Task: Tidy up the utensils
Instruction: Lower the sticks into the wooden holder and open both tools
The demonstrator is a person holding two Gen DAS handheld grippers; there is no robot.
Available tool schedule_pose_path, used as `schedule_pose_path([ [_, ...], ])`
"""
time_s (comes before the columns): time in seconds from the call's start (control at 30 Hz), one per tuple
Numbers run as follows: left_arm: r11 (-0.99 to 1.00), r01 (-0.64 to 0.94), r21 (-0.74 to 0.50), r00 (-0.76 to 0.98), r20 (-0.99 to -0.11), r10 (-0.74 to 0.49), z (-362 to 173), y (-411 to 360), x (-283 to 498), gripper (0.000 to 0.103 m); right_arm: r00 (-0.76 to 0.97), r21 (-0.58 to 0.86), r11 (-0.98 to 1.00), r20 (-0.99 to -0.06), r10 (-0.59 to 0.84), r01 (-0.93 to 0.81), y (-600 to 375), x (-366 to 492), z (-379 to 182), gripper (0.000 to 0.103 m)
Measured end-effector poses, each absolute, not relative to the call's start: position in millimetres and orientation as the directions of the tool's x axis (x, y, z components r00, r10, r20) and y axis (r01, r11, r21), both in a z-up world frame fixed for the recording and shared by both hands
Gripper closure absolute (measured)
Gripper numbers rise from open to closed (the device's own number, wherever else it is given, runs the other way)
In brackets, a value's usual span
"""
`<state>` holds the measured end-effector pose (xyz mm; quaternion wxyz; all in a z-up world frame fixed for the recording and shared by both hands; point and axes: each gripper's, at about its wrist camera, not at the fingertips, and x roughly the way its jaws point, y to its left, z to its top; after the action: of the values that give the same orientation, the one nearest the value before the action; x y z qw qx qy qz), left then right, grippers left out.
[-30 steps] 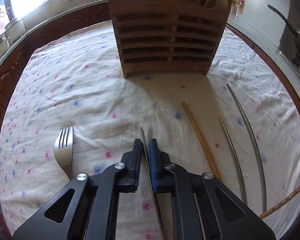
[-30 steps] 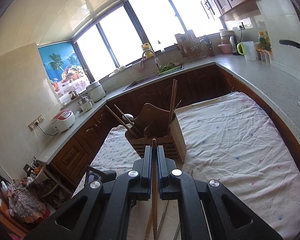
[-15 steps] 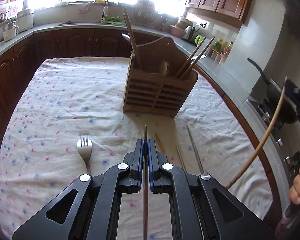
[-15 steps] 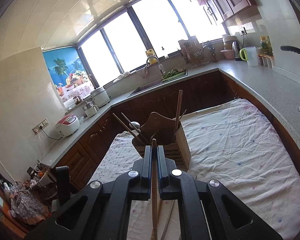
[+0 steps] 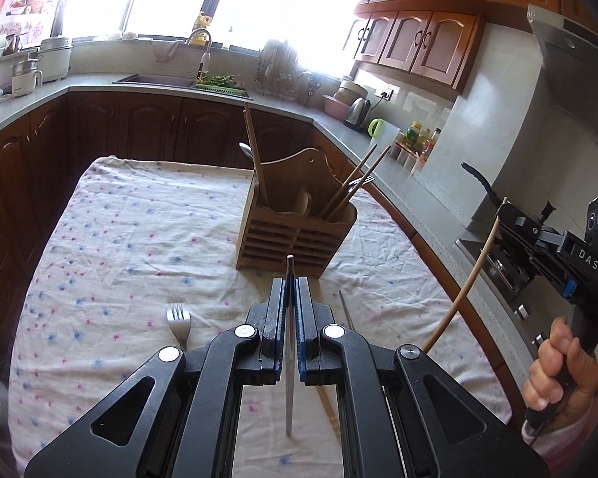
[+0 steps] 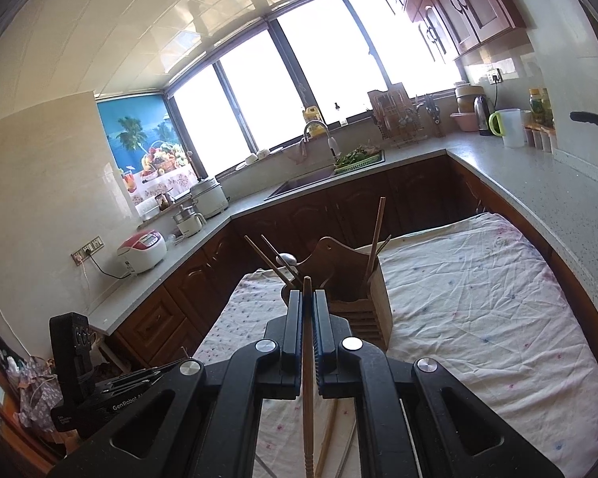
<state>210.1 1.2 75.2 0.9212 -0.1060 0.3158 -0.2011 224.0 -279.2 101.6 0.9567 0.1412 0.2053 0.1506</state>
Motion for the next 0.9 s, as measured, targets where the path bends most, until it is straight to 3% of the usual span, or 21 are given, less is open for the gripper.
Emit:
schedule_pose_path([
  [0.6, 0.895, 0.311, -0.321, 0.771, -0.465, -0.435, 107, 4, 227, 0.099, 0.88, 0.338, 0.918, -0.346, 0.325, -0.206, -284, 250, 100, 0.098],
  [0.9, 0.899, 0.324, -0.295, 0.827, -0.373, -0.42, 147, 1, 255, 0.099, 0.919, 0.327, 0.925, -0.269, 0.287, -0.193, -289, 284, 128, 0.098],
])
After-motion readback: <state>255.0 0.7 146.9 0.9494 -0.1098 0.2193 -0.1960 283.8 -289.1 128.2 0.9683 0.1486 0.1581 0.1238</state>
